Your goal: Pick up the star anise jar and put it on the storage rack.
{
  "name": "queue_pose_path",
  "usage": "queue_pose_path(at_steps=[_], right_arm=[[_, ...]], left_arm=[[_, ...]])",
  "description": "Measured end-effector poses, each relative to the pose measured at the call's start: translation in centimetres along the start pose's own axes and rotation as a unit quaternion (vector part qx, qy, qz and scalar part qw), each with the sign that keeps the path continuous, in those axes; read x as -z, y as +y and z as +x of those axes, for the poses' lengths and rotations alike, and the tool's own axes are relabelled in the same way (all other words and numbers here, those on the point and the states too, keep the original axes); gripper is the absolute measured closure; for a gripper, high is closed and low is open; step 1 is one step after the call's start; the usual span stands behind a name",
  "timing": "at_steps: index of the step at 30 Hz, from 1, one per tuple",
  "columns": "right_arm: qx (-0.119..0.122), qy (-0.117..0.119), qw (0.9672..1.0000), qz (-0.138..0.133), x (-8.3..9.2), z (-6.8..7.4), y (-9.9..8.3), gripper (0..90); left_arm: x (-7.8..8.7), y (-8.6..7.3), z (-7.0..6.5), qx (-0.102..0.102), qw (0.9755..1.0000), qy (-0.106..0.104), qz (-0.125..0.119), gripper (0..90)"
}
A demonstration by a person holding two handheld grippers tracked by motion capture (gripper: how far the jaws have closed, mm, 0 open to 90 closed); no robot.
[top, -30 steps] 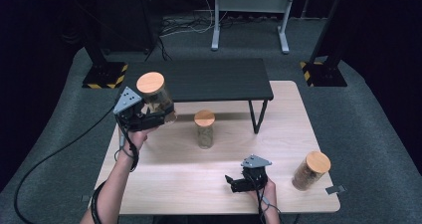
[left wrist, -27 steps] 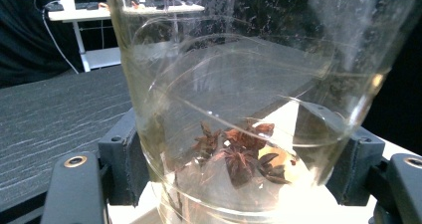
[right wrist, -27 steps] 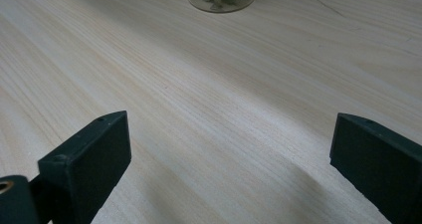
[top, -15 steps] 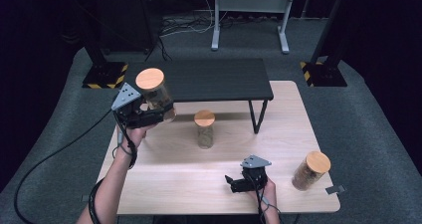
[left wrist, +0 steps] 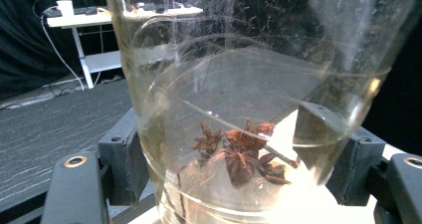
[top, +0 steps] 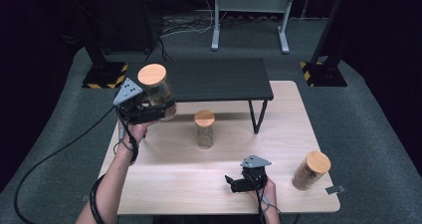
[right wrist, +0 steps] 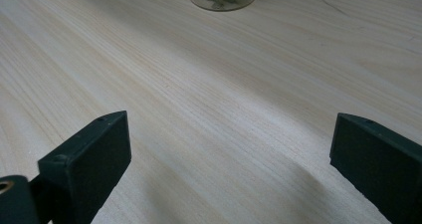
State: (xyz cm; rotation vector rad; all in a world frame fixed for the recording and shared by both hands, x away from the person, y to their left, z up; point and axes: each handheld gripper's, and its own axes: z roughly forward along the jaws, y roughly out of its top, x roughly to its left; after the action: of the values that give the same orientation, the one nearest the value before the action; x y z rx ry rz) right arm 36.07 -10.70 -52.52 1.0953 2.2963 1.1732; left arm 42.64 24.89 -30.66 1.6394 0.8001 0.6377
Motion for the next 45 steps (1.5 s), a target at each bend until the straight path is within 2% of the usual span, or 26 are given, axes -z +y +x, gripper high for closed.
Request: queue_pose_path(at_steps=[7, 23, 29, 38, 45], right_arm=[[-0.001, 0.000, 1.0000, -0.001, 0.0, 0.0, 0.0, 2.0], [-0.001, 0.001, 1.0000, 0.000, 0.0, 0.0, 0.0, 2.1], [0.000, 0.001, 1.0000, 0.000, 0.0, 0.0, 0.0, 2.1], [0.000, 0.002, 1.0000, 0.003, 0.0, 0.0, 0.0, 2.1], [-0.001, 0.001, 1.0000, 0.001, 0.0, 0.0, 0.0, 2.1]], left_arm=[[-0.1, 0.4, 0.1, -0.003, 1.0000, 0.005, -0.001, 24.8], [-1.6, 1.4, 1.0, -0.008, 0.9998, 0.017, 0.006, 24.7], [-2.1, 1.6, 1.5, -0.001, 0.9997, 0.023, 0.007, 24.8], [-2.9, 2.0, 2.0, -0.006, 0.9994, 0.030, 0.015, 24.8], [-3.8, 2.1, 2.5, -0.002, 0.9993, 0.032, 0.019, 24.7]])
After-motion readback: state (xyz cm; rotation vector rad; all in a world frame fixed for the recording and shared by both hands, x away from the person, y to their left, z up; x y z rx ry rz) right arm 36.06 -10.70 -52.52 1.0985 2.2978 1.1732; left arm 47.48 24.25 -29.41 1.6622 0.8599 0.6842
